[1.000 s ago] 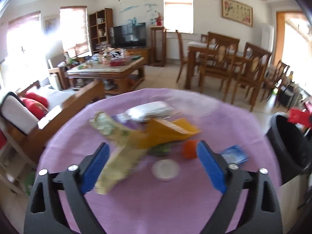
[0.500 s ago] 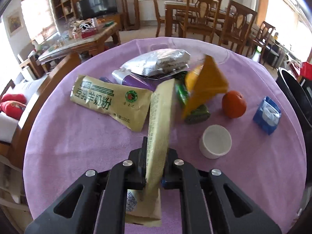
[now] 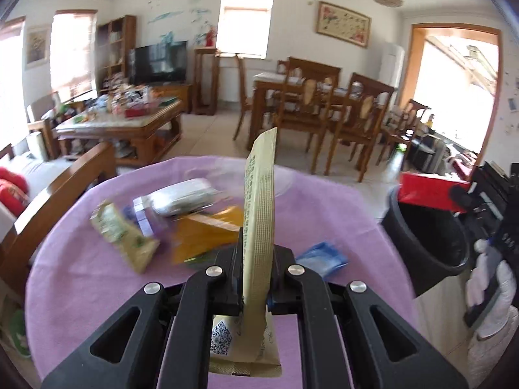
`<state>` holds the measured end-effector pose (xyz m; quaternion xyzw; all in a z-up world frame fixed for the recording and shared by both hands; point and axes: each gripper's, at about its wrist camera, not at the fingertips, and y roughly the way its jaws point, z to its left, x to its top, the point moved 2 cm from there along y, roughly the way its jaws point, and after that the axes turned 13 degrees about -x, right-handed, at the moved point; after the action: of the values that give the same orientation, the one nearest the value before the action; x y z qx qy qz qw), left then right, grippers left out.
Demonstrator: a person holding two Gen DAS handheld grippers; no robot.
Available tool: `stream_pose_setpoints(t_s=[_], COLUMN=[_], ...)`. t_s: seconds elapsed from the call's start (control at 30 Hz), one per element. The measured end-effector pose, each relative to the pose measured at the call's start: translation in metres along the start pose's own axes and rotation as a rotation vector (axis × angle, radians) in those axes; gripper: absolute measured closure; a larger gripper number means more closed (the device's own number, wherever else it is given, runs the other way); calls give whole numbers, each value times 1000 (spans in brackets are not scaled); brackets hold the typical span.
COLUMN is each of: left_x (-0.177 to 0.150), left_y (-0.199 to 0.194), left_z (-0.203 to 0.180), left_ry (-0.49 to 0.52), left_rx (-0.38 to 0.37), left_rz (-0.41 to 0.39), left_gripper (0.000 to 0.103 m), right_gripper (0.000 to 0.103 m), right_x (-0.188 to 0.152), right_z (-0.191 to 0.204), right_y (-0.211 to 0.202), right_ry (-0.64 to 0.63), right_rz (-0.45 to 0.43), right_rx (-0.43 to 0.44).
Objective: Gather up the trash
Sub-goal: 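Lower both tools into the bin and open them to drop carton and strip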
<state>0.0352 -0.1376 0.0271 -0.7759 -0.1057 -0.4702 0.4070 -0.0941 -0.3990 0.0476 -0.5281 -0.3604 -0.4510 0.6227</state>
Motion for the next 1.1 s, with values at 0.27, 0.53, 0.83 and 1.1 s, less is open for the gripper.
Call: stream_pose_setpoints(t_s=[0.27, 0.53, 0.83, 1.1], left_x=[19, 5, -5, -12], left_y=[74, 142, 189, 213], left_z=[-128, -214, -252, -249], left_ry=[133, 231, 230, 214], left_rx=[-222, -367, -393, -381], left_rz=[21, 114, 175, 236], left_gripper=[93, 93, 93, 93], right_gripper=[52, 52, 52, 52], right_x=[0, -21, -60, -75], right_z=[-76, -162, -222, -237], right_y=[-43, -73, -67, -49], right_ry=[46, 109, 192, 216], right_rz=[-40, -30, 13, 43], right_rx=[-145, -324, -419, -444])
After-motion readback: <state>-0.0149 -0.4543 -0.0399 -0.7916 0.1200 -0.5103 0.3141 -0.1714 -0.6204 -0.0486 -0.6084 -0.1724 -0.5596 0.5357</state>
